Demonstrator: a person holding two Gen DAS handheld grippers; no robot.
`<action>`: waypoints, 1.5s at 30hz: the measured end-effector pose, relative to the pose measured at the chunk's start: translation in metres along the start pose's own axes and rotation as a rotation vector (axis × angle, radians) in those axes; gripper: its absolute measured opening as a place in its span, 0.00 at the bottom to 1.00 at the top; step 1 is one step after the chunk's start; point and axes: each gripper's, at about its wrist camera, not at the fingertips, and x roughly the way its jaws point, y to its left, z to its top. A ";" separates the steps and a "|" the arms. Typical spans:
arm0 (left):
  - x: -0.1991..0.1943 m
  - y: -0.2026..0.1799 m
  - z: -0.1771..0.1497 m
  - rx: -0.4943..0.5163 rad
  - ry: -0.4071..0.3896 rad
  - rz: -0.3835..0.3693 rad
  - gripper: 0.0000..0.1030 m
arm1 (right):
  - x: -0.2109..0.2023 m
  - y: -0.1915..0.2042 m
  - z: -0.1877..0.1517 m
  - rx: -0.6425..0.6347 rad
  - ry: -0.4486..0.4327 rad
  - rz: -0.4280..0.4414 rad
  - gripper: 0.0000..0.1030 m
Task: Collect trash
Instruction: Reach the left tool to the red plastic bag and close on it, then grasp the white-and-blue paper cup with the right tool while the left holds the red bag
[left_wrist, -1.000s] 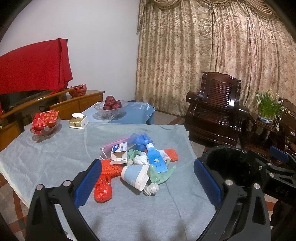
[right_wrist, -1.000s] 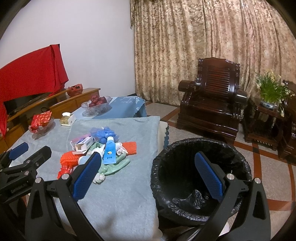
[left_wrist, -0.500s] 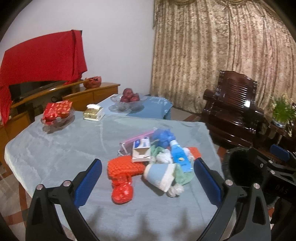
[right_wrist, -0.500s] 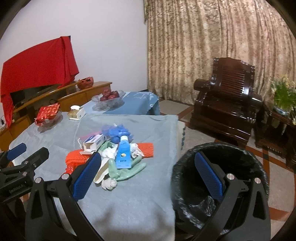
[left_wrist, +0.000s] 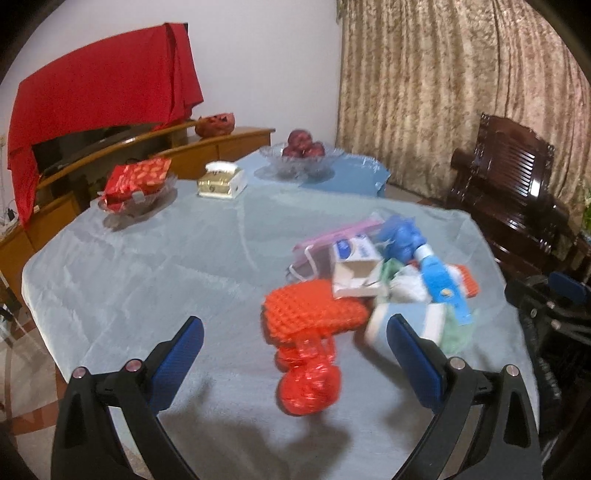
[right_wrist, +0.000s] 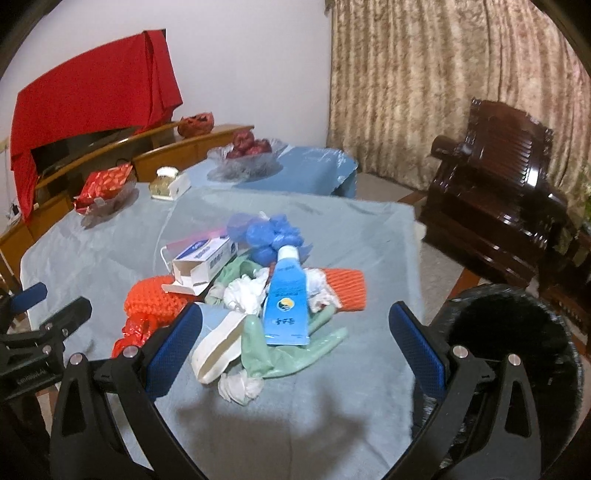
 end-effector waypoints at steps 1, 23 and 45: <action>0.006 0.003 -0.002 -0.005 0.005 0.000 0.94 | 0.008 0.001 0.000 0.002 0.006 0.004 0.95; 0.095 0.005 -0.049 -0.035 0.217 -0.139 0.47 | 0.046 0.013 -0.016 -0.021 0.095 0.079 0.71; 0.046 0.037 -0.030 -0.009 0.086 -0.052 0.42 | 0.068 0.060 -0.017 -0.131 0.083 0.142 0.86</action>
